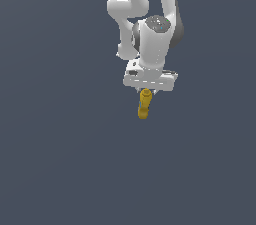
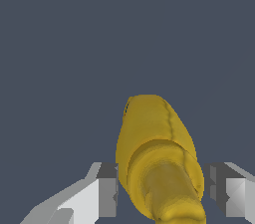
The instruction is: Pick up the object and move it to a goal position.
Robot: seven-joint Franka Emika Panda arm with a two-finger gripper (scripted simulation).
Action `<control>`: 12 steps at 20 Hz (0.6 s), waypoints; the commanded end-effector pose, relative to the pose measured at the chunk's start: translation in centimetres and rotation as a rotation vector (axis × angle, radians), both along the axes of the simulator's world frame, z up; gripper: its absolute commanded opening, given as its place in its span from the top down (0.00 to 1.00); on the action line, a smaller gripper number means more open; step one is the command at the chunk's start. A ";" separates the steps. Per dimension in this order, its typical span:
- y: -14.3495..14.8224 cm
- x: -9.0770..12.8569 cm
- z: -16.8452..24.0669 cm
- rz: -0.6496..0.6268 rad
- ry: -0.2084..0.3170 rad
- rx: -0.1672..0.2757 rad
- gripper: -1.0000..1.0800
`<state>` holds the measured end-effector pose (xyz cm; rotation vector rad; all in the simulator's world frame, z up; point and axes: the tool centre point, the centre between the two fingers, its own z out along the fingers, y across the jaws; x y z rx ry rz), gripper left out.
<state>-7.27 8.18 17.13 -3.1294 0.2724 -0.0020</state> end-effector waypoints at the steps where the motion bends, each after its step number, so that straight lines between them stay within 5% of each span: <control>1: 0.0 0.0 0.0 0.000 0.000 0.000 1.00; 12: -2.5 0.2 4.1 0.000 0.000 0.001 1.00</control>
